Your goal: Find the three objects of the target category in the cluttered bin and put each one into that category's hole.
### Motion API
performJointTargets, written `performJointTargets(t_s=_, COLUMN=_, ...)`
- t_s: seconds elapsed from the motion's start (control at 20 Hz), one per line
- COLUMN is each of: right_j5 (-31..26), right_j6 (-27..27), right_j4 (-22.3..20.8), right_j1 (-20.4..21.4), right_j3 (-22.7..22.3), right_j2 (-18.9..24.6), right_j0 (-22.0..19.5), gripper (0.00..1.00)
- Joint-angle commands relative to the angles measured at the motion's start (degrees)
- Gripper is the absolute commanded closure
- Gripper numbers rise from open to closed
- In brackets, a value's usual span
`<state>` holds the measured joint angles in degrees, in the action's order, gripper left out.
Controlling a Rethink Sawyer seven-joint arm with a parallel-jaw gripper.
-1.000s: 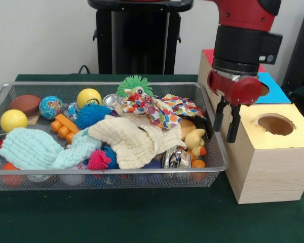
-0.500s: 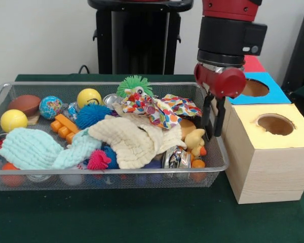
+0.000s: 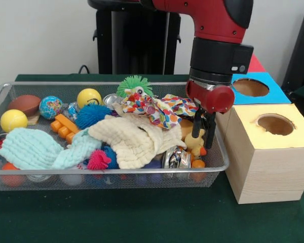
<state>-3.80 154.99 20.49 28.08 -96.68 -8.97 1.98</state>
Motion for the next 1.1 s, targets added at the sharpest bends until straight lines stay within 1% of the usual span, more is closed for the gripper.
performJointTargets(t_s=0.05, right_j5=2.96, right_j6=5.57, right_j4=-2.61, right_j1=-2.29, right_j3=-5.95, right_j2=7.16, right_j0=-1.29, gripper=0.0)
performJointTargets(t_s=0.25, right_j5=3.47, right_j6=6.34, right_j4=-1.96, right_j1=-2.1, right_j3=-6.99, right_j2=7.21, right_j0=-0.32, gripper=0.0)
performJointTargets(t_s=0.35, right_j5=4.18, right_j6=6.23, right_j4=-2.14, right_j1=-2.31, right_j3=-7.27, right_j2=7.6, right_j0=-0.59, gripper=0.0)
performJointTargets(t_s=0.45, right_j5=4.31, right_j6=5.74, right_j4=-2.65, right_j1=-2.02, right_j3=-7.87, right_j2=8.47, right_j0=-1.4, gripper=0.0)
performJointTargets(t_s=0.55, right_j5=2.61, right_j6=4.59, right_j4=-3.4, right_j1=-0.32, right_j3=-9.16, right_j2=9.5, right_j0=-2.87, gripper=0.0)
performJointTargets(t_s=0.65, right_j5=2.14, right_j6=4.15, right_j4=-4.0, right_j1=0.67, right_j3=-10.13, right_j2=10.1, right_j0=-3.66, gripper=0.0)
performJointTargets(t_s=0.95, right_j5=2.56, right_j6=3.34, right_j4=-5.38, right_j1=0.17, right_j3=-10.1, right_j2=10.9, right_j0=-5.13, gripper=0.0)
performJointTargets(t_s=1.1, right_j5=2.08, right_j6=2.87, right_j4=-6.19, right_j1=0.73, right_j3=-10.56, right_j2=10.94, right_j0=-5.99, gripper=0.0)
